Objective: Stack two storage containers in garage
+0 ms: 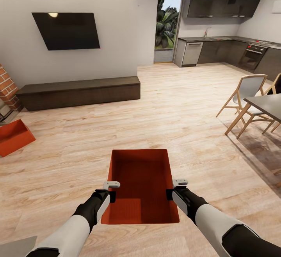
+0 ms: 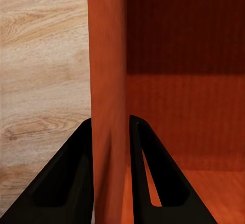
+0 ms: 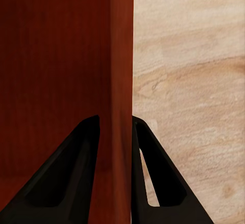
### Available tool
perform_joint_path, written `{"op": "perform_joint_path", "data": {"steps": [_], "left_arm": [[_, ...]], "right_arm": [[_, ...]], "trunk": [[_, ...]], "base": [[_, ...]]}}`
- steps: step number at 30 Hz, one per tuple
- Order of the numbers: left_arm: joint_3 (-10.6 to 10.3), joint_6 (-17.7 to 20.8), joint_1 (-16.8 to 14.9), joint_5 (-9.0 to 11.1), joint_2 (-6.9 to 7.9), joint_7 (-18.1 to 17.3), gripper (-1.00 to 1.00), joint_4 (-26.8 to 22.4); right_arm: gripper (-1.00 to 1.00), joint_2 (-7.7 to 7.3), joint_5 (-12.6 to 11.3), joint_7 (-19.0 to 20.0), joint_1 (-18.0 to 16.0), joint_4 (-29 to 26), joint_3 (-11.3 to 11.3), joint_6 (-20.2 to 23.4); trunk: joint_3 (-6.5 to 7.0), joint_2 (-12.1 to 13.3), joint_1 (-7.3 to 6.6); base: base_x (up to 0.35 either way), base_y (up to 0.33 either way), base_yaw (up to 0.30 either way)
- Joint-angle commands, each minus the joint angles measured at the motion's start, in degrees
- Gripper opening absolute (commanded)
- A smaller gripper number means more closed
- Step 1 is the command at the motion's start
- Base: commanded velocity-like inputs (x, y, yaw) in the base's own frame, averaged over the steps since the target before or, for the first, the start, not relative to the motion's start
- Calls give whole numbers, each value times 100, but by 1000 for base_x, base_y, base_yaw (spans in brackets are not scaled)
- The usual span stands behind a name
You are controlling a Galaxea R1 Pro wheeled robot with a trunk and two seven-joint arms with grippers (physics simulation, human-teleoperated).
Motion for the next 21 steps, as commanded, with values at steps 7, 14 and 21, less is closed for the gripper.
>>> {"op": "perform_joint_path", "data": {"steps": [7, 14, 21], "left_arm": [[-72, 431, 0, -126, 64, 45, -100, 145], [-72, 432, 0, -126, 64, 43, -100, 142], [-72, 435, 0, -126, 65, 46, -100, 144]], "right_arm": [[-100, -5, -108, 46, -9, -32, 220, 2], [-100, -5, -110, 56, -9, -33, 220, 2], [-100, 1, -108, 53, -9, -40, 220, 2]], "trunk": [[-10, -12, 3], [-10, -12, 3], [-10, -12, 3]], "base": [[0, 0, 0], [0, 0, 0], [0, 0, 0]]}}
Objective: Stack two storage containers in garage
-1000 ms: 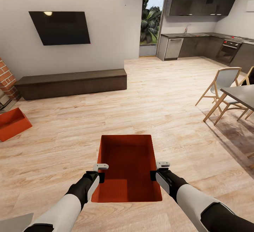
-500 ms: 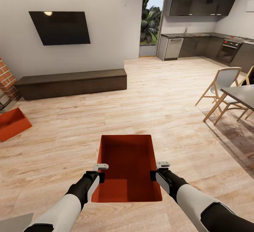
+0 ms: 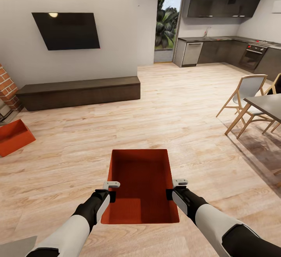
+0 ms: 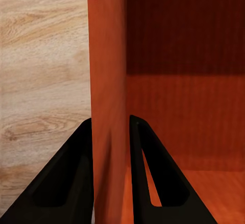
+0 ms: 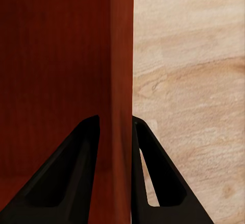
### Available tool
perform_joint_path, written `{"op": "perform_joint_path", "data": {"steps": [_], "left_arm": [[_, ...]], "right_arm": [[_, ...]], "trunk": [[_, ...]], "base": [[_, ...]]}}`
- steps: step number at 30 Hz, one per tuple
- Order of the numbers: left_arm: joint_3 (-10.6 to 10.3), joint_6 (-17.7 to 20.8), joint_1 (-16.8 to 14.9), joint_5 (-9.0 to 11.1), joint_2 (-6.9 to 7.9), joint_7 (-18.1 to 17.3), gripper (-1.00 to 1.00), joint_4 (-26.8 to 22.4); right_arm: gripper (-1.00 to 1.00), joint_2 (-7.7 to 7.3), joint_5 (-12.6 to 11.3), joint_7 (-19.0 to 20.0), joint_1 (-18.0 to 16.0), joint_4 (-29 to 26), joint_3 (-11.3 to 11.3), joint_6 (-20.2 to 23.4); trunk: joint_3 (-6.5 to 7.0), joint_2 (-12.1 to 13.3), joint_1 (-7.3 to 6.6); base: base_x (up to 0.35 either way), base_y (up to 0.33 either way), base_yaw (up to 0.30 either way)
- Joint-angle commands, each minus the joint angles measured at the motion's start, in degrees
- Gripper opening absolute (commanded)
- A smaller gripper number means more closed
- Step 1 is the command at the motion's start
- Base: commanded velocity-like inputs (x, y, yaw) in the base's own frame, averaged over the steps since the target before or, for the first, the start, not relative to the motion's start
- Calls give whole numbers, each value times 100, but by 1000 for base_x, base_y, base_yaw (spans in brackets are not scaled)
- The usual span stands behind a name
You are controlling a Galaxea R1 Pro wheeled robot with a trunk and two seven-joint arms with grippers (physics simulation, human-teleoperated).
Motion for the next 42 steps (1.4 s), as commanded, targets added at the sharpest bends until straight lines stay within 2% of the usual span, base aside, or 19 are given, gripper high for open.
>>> {"op": "perform_joint_path", "data": {"steps": [1, 9, 42], "left_arm": [[-67, 437, 0, -133, 57, 50, -100, 149], [-67, 441, 0, -134, 58, 54, -100, 149], [-67, 434, 0, -133, 56, 54, -100, 147]], "right_arm": [[-100, -7, -101, 67, -9, -32, 213, 2], [-100, -4, -109, 55, -9, -29, 200, -1], [-100, -2, -110, 44, -9, -28, 190, -7]], "trunk": [[-10, -12, 3], [23, -12, 3], [315, -12, 3]], "base": [[0, 0, 0], [0, 0, 0], [0, 0, 0]]}}
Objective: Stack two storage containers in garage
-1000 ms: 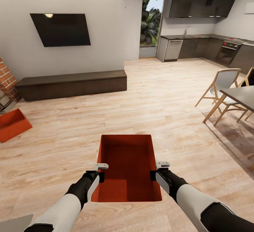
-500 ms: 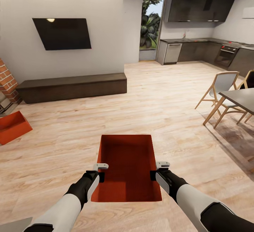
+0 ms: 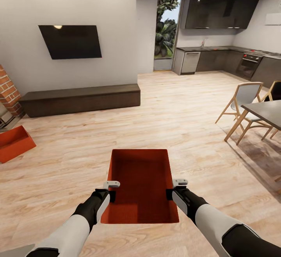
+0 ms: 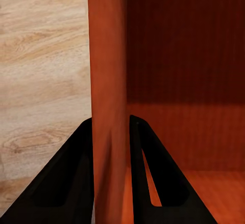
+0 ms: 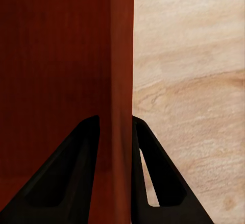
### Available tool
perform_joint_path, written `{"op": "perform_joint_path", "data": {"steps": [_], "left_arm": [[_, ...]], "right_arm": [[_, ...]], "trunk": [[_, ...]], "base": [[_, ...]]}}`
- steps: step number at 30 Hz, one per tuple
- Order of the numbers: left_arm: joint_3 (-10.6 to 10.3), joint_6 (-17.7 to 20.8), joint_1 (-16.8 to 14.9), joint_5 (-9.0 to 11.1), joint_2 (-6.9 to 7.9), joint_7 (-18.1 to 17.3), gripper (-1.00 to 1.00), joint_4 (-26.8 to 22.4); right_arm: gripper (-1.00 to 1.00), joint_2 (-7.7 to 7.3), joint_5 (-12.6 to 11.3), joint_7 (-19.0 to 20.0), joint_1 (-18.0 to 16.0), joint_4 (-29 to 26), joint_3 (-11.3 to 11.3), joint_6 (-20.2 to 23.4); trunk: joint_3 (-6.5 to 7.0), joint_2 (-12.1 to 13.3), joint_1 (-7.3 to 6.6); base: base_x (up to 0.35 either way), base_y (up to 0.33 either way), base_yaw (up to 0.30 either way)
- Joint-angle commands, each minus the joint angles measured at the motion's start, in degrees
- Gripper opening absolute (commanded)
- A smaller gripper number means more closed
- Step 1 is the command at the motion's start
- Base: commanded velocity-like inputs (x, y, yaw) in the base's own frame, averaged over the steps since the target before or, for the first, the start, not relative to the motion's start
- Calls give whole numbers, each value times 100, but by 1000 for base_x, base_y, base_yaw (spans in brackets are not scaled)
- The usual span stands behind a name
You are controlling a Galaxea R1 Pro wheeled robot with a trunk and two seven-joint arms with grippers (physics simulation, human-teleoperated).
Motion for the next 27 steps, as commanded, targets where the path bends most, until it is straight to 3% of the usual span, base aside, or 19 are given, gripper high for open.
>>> {"op": "perform_joint_path", "data": {"steps": [1, 27], "left_arm": [[-65, 368, -1, -90, 59, 47, -100, 205], [-65, 359, -1, -90, 68, 47, -100, 211]], "right_arm": [[-100, -5, -114, 21, -9, -41, 223, 4], [-100, -5, -114, 21, -9, -41, 223, 4]], "trunk": [[-1, -12, 4], [231, -12, 4]], "base": [[0, 0, 0], [0, 0, 0]]}}
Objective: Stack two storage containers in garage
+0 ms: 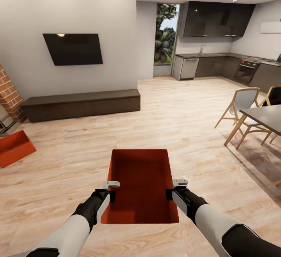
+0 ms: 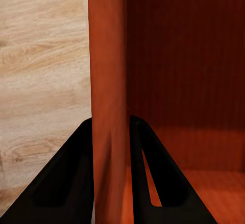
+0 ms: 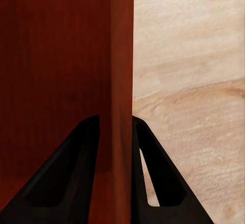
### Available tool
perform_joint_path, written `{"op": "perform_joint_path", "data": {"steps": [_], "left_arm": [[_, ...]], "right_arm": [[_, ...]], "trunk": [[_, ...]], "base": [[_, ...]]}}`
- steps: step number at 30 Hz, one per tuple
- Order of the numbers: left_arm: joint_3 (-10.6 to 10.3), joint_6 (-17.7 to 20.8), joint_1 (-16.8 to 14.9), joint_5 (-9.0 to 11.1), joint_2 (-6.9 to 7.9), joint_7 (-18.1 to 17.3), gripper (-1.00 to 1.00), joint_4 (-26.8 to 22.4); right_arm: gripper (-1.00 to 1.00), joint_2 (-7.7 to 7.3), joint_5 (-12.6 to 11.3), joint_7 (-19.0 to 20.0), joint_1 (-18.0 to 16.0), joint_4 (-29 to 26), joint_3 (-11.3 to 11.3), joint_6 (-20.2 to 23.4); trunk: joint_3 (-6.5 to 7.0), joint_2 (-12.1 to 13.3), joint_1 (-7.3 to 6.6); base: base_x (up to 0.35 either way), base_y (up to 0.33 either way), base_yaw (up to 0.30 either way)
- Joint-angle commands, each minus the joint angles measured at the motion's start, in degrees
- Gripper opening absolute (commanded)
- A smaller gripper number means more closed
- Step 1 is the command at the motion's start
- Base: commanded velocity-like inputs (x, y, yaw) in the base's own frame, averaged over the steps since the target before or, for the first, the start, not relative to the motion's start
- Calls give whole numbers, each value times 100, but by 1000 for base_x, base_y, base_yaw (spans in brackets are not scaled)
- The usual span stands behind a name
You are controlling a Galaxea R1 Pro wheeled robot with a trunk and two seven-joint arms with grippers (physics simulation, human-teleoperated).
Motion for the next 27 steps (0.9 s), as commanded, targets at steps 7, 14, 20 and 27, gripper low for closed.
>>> {"op": "perform_joint_path", "data": {"steps": [7, 14, 20, 27], "left_arm": [[-68, 360, -1, -89, 70, 47, -100, 201], [-68, 360, -1, -89, 70, 47, -100, 201], [-68, 360, -1, -89, 70, 47, -100, 201], [-68, 360, -1, -89, 70, 47, -100, 202]], "right_arm": [[-100, -5, -115, 13, -8, -53, 224, 5], [-100, -5, -115, 13, -8, -53, 226, 5], [-100, -5, -115, 13, -8, -54, 226, 5], [-100, -5, -115, 12, -8, -52, 224, 5]], "trunk": [[51, -12, 4], [114, -12, 4], [167, -12, 4], [230, -12, 4]], "base": [[0, 0, 0], [0, 0, 0], [0, 0, 0], [0, 0, 0]]}}
